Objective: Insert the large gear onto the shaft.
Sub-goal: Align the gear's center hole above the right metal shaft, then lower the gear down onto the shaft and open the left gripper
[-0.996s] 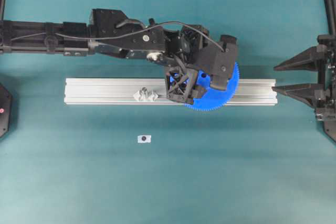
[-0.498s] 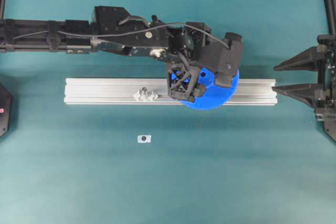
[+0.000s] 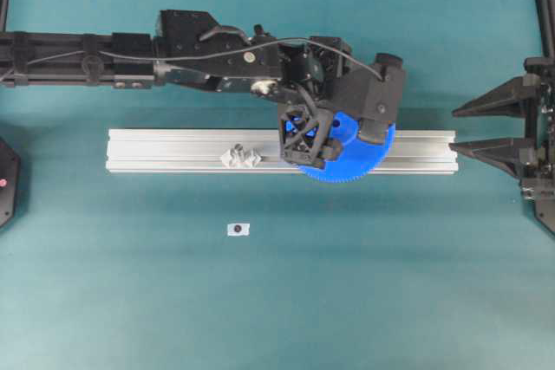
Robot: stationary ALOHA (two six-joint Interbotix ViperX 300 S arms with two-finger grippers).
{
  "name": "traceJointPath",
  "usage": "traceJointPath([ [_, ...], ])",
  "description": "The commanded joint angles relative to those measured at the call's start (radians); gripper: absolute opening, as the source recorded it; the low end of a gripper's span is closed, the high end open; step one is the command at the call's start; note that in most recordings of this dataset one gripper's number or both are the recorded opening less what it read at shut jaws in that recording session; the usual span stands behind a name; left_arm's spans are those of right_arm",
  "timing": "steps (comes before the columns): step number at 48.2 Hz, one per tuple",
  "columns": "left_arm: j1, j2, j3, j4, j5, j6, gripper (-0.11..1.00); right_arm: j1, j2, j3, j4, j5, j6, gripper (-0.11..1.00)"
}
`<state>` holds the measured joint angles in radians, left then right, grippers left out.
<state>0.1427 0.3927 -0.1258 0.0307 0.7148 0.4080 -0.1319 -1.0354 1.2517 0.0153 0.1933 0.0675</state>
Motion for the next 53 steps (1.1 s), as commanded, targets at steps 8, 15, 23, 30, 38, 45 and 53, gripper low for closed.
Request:
traceJointPath([
  [8,0.018,-0.014,-0.044,0.003,-0.002,0.002,0.90,-0.002,0.005,-0.018,0.002,-0.008,0.009,0.62],
  [15,0.015,-0.014,-0.048,0.003,0.020,0.000,0.90,-0.002,0.005,-0.018,0.002,-0.008,0.009,0.62],
  [23,-0.002,-0.005,-0.046,0.003,0.038,-0.005,0.90,-0.002,0.005,-0.018,0.002,-0.011,0.008,0.62],
  [30,-0.018,0.009,-0.044,0.003,0.038,-0.015,0.90,-0.002,0.006,-0.015,0.002,-0.011,0.009,0.63],
  [38,-0.026,0.014,-0.046,0.003,0.038,-0.014,0.90,-0.002,0.005,-0.017,0.002,-0.011,0.009,0.62],
  [45,-0.026,0.008,-0.044,0.003,0.048,-0.012,0.90,0.000,0.005,-0.018,0.002,-0.011,0.009,0.62],
  [53,-0.026,0.002,-0.051,0.003,0.092,-0.014,0.90,0.002,0.005,-0.018,0.002,-0.011,0.009,0.62],
])
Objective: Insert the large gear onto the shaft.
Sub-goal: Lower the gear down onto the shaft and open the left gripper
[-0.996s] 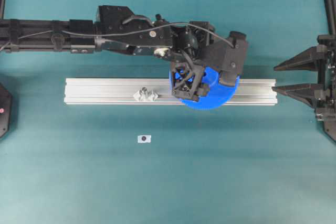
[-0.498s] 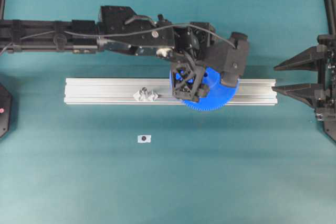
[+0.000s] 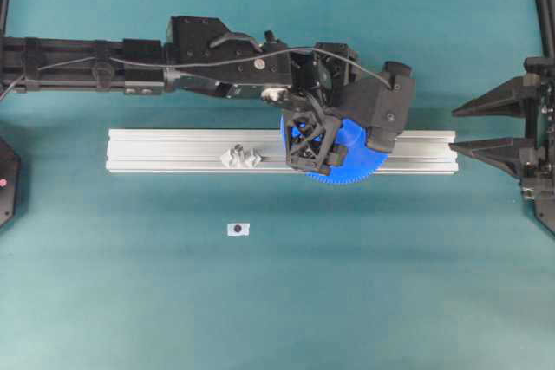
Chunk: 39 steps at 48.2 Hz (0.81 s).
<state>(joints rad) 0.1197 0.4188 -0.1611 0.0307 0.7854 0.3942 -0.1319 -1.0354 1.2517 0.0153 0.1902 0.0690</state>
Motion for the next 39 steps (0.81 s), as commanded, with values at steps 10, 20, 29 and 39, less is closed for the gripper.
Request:
traceJointPath([
  [10,-0.006,-0.026,-0.043,0.003,0.057,-0.002,0.90,0.002,0.005,-0.018,0.002,-0.008,0.008,0.62],
  [20,-0.006,-0.025,-0.071,0.003,0.057,-0.003,0.90,0.002,0.005,-0.018,0.003,-0.008,0.008,0.62],
  [29,-0.025,-0.023,-0.089,0.003,0.064,-0.005,0.91,0.003,0.005,-0.017,0.003,-0.009,0.008,0.62],
  [39,-0.031,-0.025,-0.092,0.003,0.067,-0.018,0.91,0.002,0.000,-0.015,0.003,-0.009,0.008,0.62],
])
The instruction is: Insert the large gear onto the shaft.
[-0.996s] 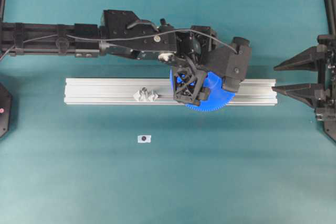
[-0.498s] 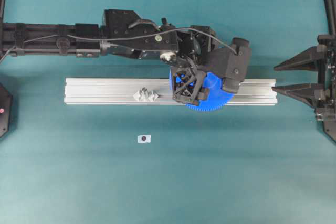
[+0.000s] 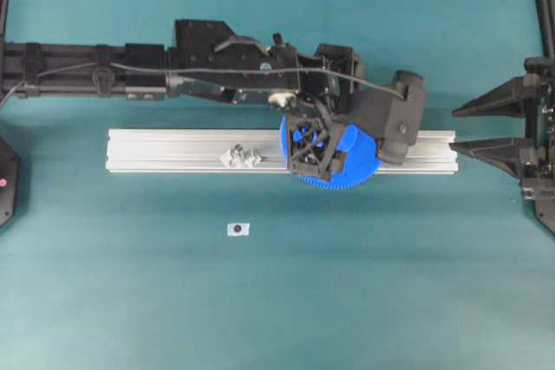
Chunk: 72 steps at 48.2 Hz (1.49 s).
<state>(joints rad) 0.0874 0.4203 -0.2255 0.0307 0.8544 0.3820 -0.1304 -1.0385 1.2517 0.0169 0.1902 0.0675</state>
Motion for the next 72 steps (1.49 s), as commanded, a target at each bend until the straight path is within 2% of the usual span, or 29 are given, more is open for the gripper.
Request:
traceJointPath([
  [1,0.002,-0.028,-0.028,0.003,-0.003,-0.008,0.90,0.002,0.003,-0.015,0.002,-0.009,0.009,0.62],
  [13,0.002,-0.115,-0.012,0.003,-0.066,-0.014,0.90,0.002,-0.014,-0.014,0.002,-0.005,0.009,0.62],
  [21,0.002,-0.179,0.044,0.003,-0.069,-0.017,0.90,0.002,-0.031,-0.011,0.002,0.005,0.009,0.62],
  [31,0.003,-0.261,0.156,0.003,-0.092,-0.078,0.90,0.000,-0.049,-0.011,0.002,0.041,0.009,0.62],
  [48,0.005,-0.454,0.394,0.003,-0.239,-0.189,0.89,-0.003,-0.077,-0.011,0.002,0.087,0.009,0.62],
  [72,-0.015,-0.646,0.640,0.003,-0.390,-0.196,0.87,-0.005,-0.149,0.006,0.002,0.147,0.011,0.62],
])
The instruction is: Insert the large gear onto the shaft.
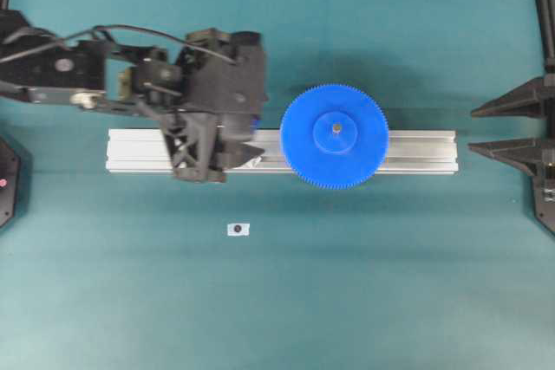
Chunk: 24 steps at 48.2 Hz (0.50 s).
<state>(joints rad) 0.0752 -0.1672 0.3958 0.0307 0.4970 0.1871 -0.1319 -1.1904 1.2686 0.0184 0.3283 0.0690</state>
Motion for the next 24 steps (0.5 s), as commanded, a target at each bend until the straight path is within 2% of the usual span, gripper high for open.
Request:
traceJointPath([
  [1,-0.005,-0.069,0.031,0.003,-0.040,-0.002,0.87,-0.003,0.003,-0.011,0.000,0.017,0.009,0.62],
  [17,-0.014,-0.250,0.232,0.003,-0.169,-0.005,0.87,-0.003,0.003,-0.011,0.000,0.032,0.011,0.62],
  [24,-0.028,-0.316,0.291,0.003,-0.189,-0.008,0.85,-0.003,0.003,-0.011,0.000,0.031,0.041,0.62],
])
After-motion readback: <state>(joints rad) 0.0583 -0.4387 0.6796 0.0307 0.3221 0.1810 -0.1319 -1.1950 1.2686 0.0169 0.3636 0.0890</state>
